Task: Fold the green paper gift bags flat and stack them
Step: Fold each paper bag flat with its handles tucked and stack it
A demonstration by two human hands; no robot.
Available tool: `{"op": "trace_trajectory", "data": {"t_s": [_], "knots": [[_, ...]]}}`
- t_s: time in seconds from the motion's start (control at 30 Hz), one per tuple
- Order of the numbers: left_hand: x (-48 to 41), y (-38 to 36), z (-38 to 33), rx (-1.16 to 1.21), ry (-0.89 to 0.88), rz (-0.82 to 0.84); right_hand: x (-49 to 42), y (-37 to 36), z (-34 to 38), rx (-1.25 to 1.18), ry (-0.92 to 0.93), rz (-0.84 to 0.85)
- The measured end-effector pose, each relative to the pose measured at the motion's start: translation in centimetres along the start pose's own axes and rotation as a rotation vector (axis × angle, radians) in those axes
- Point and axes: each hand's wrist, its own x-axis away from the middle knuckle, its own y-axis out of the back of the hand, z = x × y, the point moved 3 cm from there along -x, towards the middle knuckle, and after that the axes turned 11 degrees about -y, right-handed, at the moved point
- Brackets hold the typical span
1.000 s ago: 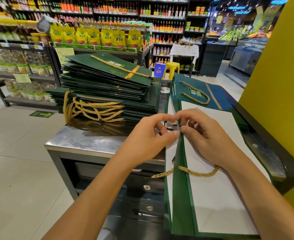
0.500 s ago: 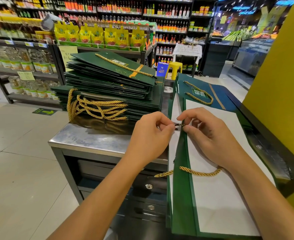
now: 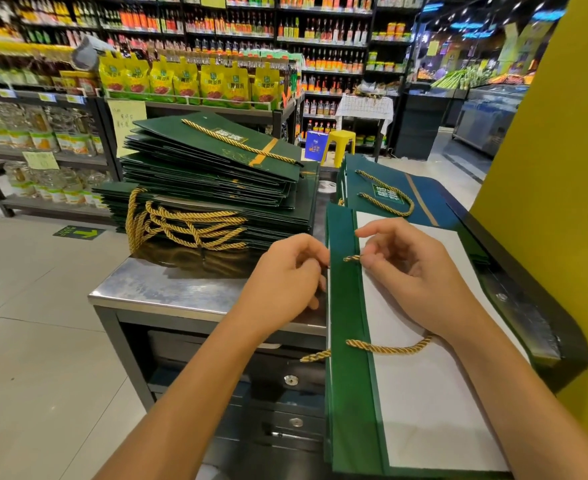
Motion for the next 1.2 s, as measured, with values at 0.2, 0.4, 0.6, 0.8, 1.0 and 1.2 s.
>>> {"op": "trace_trajectory", "data": {"t_s": [0.2,0.4,0.6,0.8,1.0,1.2], "knots": [[0.3,0.5,-0.8,0.111,0.041,0.012,0.0,0.6,1.0,-0.033,-0.097,-0.034],[0.2,0.5,-0.8,0.151,0.081,-0.024,1.3,2.2,4.2,0.271,-0.119,-0.013],[0.4,0.7,-1.0,0.131,0.077,-0.059,5.9,0.5,4.2,0.514,-0.146,0.300],[0.8,1.0,-1.3,0.125,0.089,0.072,5.9,-0.4,3.0,0.515,-0.052,0.177],[1.0,0.7,-1.7,0.147,0.016,0.105,5.9,0.1,3.2,0.366,-0.030,0.062],[0.9,0.9,-1.5,0.146,0.006,0.083,5.9,0.6,4.3,0.459,0.020,0.027]]}}
